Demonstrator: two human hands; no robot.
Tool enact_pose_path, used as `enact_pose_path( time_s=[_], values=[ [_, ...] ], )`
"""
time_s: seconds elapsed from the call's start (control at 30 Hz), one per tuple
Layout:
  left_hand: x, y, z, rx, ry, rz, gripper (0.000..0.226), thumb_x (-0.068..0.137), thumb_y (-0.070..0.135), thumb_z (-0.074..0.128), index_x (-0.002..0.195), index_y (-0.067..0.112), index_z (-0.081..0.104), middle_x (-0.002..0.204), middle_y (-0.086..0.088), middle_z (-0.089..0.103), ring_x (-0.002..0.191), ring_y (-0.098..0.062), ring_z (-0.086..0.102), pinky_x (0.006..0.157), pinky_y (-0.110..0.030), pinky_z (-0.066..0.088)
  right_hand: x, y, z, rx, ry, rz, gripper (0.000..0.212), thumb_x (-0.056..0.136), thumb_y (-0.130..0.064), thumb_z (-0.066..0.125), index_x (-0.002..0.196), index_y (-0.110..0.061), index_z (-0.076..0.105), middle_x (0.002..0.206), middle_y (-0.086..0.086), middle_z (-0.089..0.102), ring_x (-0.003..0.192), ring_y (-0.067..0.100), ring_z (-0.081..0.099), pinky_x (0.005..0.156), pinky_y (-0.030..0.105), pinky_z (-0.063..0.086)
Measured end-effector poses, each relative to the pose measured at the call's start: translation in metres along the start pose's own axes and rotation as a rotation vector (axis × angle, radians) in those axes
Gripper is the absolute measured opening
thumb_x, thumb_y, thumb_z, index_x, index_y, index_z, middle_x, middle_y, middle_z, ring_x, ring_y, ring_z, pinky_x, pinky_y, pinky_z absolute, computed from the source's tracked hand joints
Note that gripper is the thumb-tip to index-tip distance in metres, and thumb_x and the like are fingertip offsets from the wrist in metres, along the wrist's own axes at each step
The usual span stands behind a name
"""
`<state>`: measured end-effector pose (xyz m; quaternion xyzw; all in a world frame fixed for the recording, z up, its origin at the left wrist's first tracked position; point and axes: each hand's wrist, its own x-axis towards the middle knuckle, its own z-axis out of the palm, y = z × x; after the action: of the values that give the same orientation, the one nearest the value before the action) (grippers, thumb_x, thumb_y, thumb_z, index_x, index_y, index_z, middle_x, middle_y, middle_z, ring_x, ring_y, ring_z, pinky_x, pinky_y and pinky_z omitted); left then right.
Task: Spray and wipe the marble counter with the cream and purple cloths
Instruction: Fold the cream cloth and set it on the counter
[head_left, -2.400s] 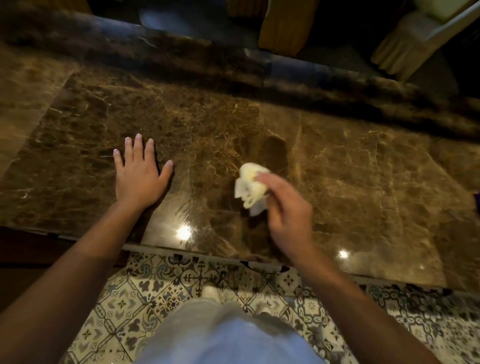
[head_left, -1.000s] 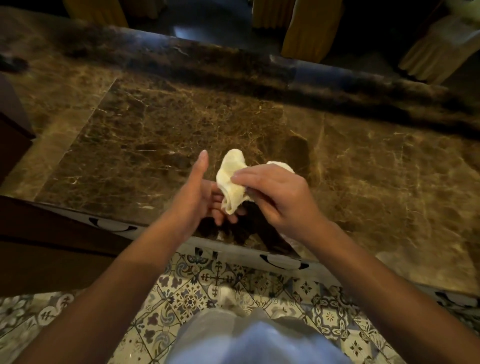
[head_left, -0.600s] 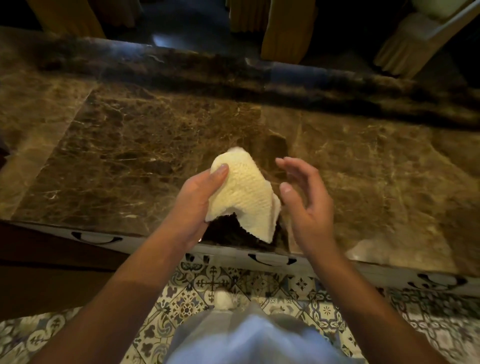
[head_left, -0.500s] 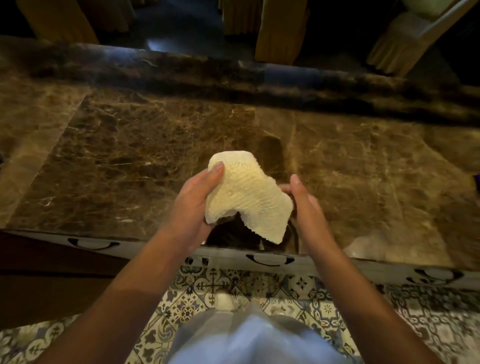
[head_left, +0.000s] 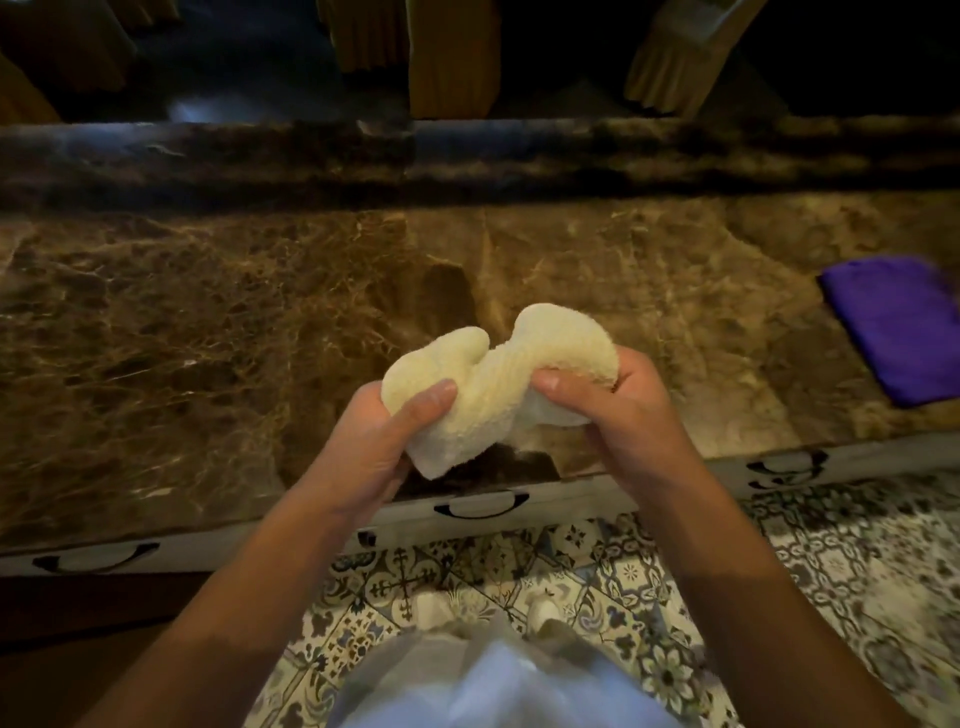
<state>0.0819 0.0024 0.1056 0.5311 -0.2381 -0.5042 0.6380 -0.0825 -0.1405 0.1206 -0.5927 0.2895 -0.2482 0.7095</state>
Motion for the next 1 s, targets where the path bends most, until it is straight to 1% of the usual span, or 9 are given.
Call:
enact_pose_path(
  time_s=[0.07, 0.2, 0.33, 0.43, 0.57, 0.77, 0.83, 0.93, 1.0],
  values=[
    [0.006, 0.000, 0.018, 0.100, -0.055, -0.004, 0.040, 0.085, 0.041, 0.070, 0.108, 0.008, 0.069, 0.080, 0.003, 0.079, 0.068, -0.005, 0.073, 0.057, -0.014, 0.054, -0.006, -0.007, -0.016, 0.011, -0.016, -0.034, 0.026, 0.070, -0.017, 0.082, 0.095, -0.022, 0.082, 0.094, 0.002, 0.079, 0.093, 0.022, 0.075, 0.080, 0.036, 0.060],
    [0.019, -0.001, 0.057, 0.226, -0.047, 0.015, 0.033, 0.085, 0.042, 0.060, 0.101, 0.018, 0.076, 0.097, -0.001, 0.081, 0.094, -0.016, 0.076, 0.078, -0.026, 0.058, -0.020, -0.024, -0.054, 0.096, -0.001, -0.032, 0.033, 0.060, -0.030, 0.086, 0.093, -0.026, 0.083, 0.089, -0.003, 0.079, 0.087, 0.015, 0.075, 0.073, 0.029, 0.060],
    [0.025, -0.003, 0.097, 0.234, -0.019, 0.074, 0.031, 0.085, 0.042, 0.057, 0.099, 0.020, 0.074, 0.095, 0.005, 0.081, 0.092, -0.013, 0.076, 0.072, -0.021, 0.058, -0.033, -0.035, -0.093, -0.096, 0.086, -0.041, 0.009, 0.083, -0.033, 0.080, 0.085, -0.024, 0.083, 0.080, -0.006, 0.078, 0.076, 0.007, 0.073, 0.066, 0.021, 0.056],
    [0.035, -0.009, 0.125, 0.213, 0.030, 0.079, 0.034, 0.086, 0.044, 0.055, 0.106, 0.020, 0.072, 0.099, 0.007, 0.079, 0.099, -0.016, 0.074, 0.076, -0.026, 0.060, -0.038, -0.037, -0.125, -0.201, 0.069, -0.095, 0.024, 0.092, -0.030, 0.061, 0.093, -0.014, 0.079, 0.079, -0.006, 0.077, 0.074, 0.006, 0.072, 0.066, 0.018, 0.054],
    [0.052, -0.021, 0.165, 0.150, 0.133, 0.070, 0.032, 0.093, 0.048, 0.057, 0.103, 0.024, 0.076, 0.103, 0.002, 0.078, 0.103, -0.021, 0.072, 0.090, -0.040, 0.058, -0.040, -0.040, -0.184, -0.243, 0.036, -0.126, 0.021, 0.098, -0.021, 0.056, 0.106, -0.019, 0.075, 0.091, -0.013, 0.080, 0.086, 0.003, 0.074, 0.072, 0.017, 0.055],
    [0.077, -0.062, 0.245, 0.179, 0.167, -0.031, 0.035, 0.089, 0.050, 0.054, 0.108, 0.026, 0.072, 0.106, 0.003, 0.079, 0.099, -0.018, 0.075, 0.089, -0.043, 0.057, -0.034, -0.031, -0.273, -0.170, 0.104, 0.016, 0.026, 0.102, -0.012, 0.056, 0.120, -0.023, 0.070, 0.115, -0.004, 0.078, 0.104, 0.013, 0.075, 0.082, 0.025, 0.059],
    [0.089, -0.077, 0.266, 0.163, 0.192, -0.088, 0.032, 0.095, 0.046, 0.054, 0.110, 0.024, 0.072, 0.104, 0.003, 0.080, 0.096, -0.018, 0.076, 0.086, -0.044, 0.058, -0.030, -0.026, -0.296, -0.158, 0.153, 0.154, 0.021, 0.103, -0.018, 0.056, 0.114, -0.023, 0.074, 0.107, -0.003, 0.081, 0.101, 0.018, 0.076, 0.080, 0.029, 0.061],
    [0.109, -0.094, 0.290, 0.142, 0.248, -0.188, 0.026, 0.100, 0.038, 0.053, 0.106, 0.023, 0.073, 0.091, 0.004, 0.081, 0.083, -0.015, 0.078, 0.070, -0.037, 0.059, -0.020, -0.017, -0.325, -0.218, 0.203, 0.342, 0.025, 0.102, -0.032, 0.059, 0.105, -0.017, 0.078, 0.098, 0.003, 0.082, 0.098, 0.026, 0.077, 0.092, 0.045, 0.059],
    [0.124, -0.102, 0.300, 0.103, 0.278, -0.258, 0.024, 0.101, 0.035, 0.054, 0.106, 0.021, 0.073, 0.093, 0.001, 0.082, 0.087, -0.018, 0.078, 0.071, -0.037, 0.059, -0.010, -0.013, -0.341, -0.249, 0.208, 0.395, 0.027, 0.101, -0.035, 0.059, 0.102, -0.016, 0.079, 0.097, 0.005, 0.082, 0.096, 0.027, 0.077, 0.097, 0.051, 0.057]
  ],
)
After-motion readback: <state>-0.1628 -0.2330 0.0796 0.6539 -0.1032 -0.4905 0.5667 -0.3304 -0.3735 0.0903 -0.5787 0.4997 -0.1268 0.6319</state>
